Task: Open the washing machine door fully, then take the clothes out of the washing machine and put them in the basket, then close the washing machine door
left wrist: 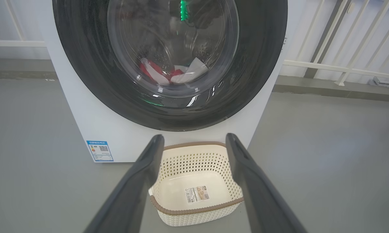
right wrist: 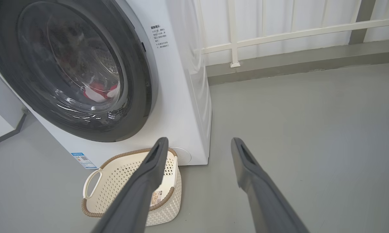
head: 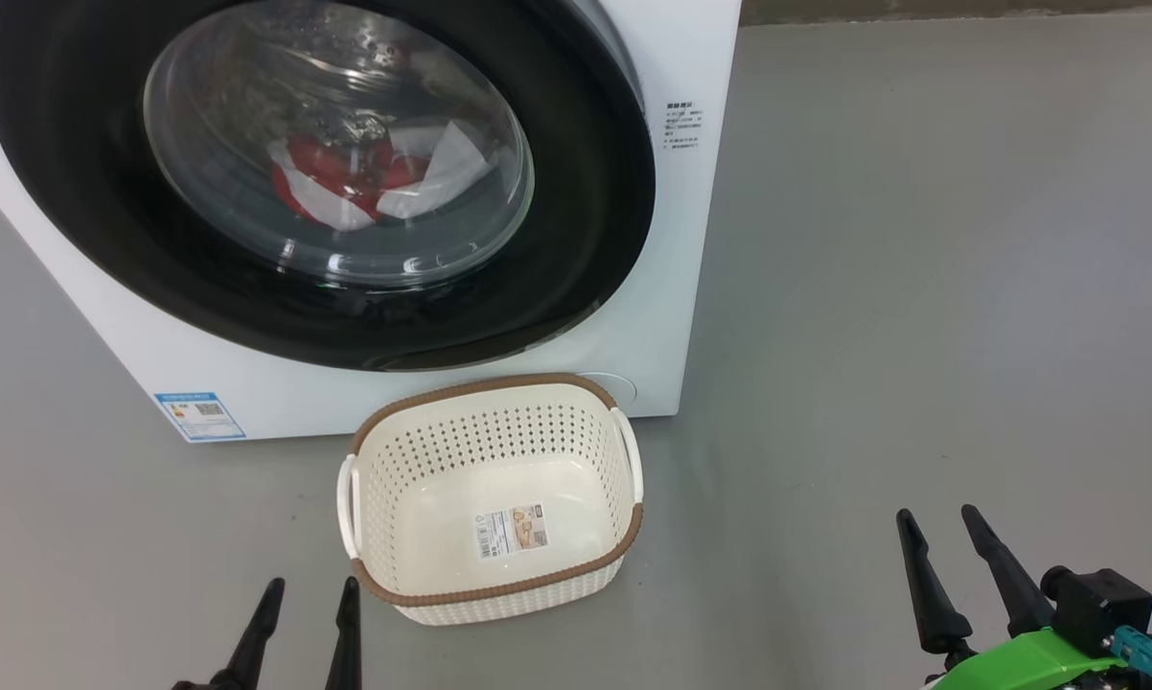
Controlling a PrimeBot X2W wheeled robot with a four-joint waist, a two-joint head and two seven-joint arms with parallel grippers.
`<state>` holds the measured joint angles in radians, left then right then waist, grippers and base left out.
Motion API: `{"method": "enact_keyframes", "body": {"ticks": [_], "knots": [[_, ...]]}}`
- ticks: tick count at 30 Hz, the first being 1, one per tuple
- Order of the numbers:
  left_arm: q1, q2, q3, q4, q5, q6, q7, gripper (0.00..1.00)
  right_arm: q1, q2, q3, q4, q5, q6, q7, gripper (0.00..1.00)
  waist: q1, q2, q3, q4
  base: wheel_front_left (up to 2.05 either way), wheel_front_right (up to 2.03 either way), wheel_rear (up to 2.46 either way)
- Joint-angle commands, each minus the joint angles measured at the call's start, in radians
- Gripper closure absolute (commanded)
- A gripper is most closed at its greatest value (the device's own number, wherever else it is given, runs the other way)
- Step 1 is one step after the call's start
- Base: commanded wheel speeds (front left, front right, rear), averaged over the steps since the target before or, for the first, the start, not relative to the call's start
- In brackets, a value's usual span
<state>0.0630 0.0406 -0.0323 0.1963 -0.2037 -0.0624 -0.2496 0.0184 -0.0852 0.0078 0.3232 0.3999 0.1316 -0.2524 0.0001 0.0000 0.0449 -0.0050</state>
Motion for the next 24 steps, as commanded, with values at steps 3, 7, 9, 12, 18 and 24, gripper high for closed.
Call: {"method": "enact_keyframes", "body": {"ticks": [3,7,9,12,18,24], "knots": [[-0.026,0.010,0.034,-0.024,-0.003,-0.007,-0.012,0.00,-0.011,-0.006,0.016,-0.027,-0.020,-0.001,-0.009,0.00,0.0000,0.0000,-0.001,0.001,0.00,0.00,0.00],[-0.026,0.010,0.033,-0.028,-0.003,-0.006,-0.012,0.00,-0.011,-0.007,0.017,-0.026,-0.021,-0.001,-0.009,0.00,0.0000,0.0000,-0.001,0.002,0.00,0.00,0.00],[-0.027,0.010,0.031,-0.032,-0.002,-0.004,-0.012,0.00,-0.013,-0.007,0.022,-0.027,-0.020,-0.001,-0.009,0.00,0.0000,0.0000,0.001,0.004,0.00,0.00,0.00],[-0.029,0.010,0.028,-0.034,0.000,-0.003,-0.012,0.00,-0.018,-0.006,0.032,-0.026,-0.008,-0.001,-0.009,0.40,0.0000,0.0000,0.004,0.005,0.00,0.00,0.00],[-0.042,0.010,0.022,-0.038,0.002,0.000,-0.012,0.00,-0.069,-0.002,0.057,-0.026,0.093,-0.001,-0.009,0.93,0.0000,0.0000,0.018,0.012,0.00,0.00,0.00],[-0.074,0.010,0.002,-0.046,-0.002,0.002,-0.012,0.00,-0.191,0.006,0.078,-0.030,0.267,-0.001,-0.009,1.00,0.0000,0.0000,0.060,0.030,0.00,0.00,0.00]]}}
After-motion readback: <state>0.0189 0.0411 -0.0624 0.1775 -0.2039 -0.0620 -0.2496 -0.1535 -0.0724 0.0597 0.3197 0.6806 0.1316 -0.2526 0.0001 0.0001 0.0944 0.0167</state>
